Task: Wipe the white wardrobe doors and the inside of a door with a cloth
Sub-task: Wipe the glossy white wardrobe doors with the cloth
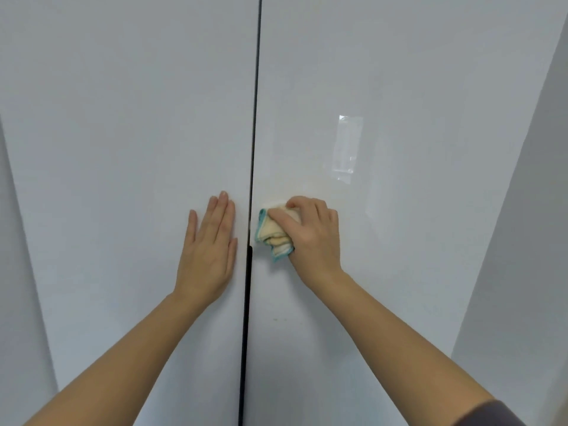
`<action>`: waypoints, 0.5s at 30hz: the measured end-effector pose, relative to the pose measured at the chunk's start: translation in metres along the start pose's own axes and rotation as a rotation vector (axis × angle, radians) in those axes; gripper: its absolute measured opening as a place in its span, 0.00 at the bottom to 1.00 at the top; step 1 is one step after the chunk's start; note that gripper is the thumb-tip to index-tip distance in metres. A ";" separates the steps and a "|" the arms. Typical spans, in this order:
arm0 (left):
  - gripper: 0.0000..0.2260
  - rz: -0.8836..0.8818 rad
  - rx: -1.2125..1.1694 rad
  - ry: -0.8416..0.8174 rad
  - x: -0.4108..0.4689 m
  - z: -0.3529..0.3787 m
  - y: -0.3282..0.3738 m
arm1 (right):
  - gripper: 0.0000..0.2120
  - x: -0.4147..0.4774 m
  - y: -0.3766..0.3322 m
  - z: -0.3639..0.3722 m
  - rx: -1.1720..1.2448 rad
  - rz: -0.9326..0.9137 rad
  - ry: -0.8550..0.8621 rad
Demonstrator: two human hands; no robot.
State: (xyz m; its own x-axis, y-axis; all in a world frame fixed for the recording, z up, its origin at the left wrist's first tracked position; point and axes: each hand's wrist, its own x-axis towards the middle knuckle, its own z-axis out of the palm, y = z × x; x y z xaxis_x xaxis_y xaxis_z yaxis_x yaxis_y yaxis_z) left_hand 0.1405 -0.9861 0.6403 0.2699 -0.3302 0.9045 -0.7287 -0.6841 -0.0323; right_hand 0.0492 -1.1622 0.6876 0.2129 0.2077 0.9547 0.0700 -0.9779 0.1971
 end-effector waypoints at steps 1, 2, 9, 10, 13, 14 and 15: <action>0.26 0.005 0.001 -0.008 -0.003 0.002 -0.001 | 0.18 -0.003 -0.002 0.006 -0.034 -0.019 0.021; 0.26 0.009 0.001 -0.016 -0.006 0.004 -0.003 | 0.17 -0.008 -0.004 0.010 -0.055 -0.036 0.048; 0.26 0.000 -0.037 0.003 -0.014 0.013 0.003 | 0.13 -0.046 -0.011 0.024 -0.086 -0.145 0.075; 0.26 0.001 -0.038 0.005 -0.015 0.015 0.003 | 0.12 -0.054 -0.013 0.027 -0.079 -0.154 0.067; 0.26 0.008 -0.029 0.009 -0.018 0.020 0.003 | 0.11 -0.074 -0.019 0.031 -0.057 -0.186 0.030; 0.26 0.006 -0.025 0.009 -0.019 0.021 0.002 | 0.10 -0.079 -0.020 0.033 -0.051 -0.200 0.016; 0.26 0.002 -0.022 0.014 -0.019 0.022 0.003 | 0.10 -0.083 -0.021 0.034 -0.046 -0.215 0.005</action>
State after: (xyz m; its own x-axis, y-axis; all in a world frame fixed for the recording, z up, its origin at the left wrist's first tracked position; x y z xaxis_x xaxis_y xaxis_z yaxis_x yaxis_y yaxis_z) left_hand 0.1471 -0.9957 0.6136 0.2599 -0.3224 0.9102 -0.7427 -0.6692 -0.0250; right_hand 0.0634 -1.1586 0.5963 0.1929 0.4114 0.8908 0.0687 -0.9113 0.4060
